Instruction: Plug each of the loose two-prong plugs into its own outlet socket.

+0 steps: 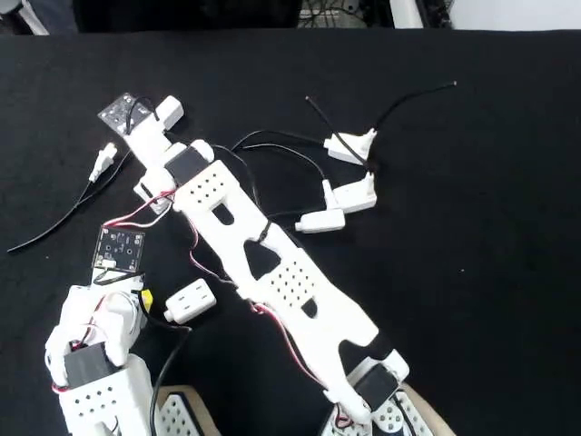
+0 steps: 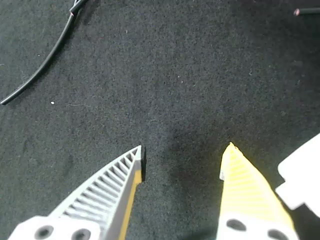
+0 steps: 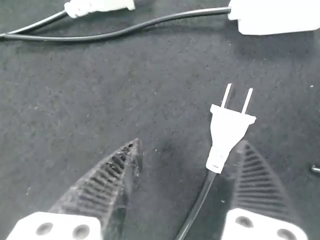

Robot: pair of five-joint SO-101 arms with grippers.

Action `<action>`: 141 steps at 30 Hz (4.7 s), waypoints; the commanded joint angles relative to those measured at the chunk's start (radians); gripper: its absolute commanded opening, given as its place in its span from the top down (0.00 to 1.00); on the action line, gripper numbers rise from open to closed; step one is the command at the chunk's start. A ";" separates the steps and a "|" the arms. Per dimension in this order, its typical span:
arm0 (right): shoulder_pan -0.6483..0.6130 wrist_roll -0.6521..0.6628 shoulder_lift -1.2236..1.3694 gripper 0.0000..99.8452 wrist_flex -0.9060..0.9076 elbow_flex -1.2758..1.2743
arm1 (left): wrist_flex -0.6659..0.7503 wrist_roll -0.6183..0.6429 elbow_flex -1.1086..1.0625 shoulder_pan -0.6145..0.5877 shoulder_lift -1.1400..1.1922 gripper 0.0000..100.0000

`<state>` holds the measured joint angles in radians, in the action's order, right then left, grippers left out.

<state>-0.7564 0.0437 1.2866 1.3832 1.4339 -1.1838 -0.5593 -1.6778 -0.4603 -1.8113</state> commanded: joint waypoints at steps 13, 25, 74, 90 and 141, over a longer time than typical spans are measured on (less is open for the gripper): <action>0.051 0.005 0.091 0.68 -0.107 0.044 | 0.018 -0.003 -0.012 -0.001 -0.009 0.75; 0.051 0.008 0.094 0.99 -0.098 0.044 | 0.017 -0.003 -0.012 0.001 -0.009 0.75; 0.025 1.183 -1.543 0.99 0.305 -1.613 | 0.018 -0.003 -0.012 -0.005 -0.009 0.75; 0.170 1.300 -1.319 0.87 -0.227 -2.017 | 0.023 -0.003 -0.012 -0.004 -0.009 0.75; 0.141 -1.005 -1.283 0.71 -0.307 -1.910 | 0.023 -0.003 -0.012 -0.007 -0.009 0.75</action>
<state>-0.6276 -0.8861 -0.0391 1.0794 -0.5470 -1.1838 -0.5593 -1.6778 -0.4603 -1.8113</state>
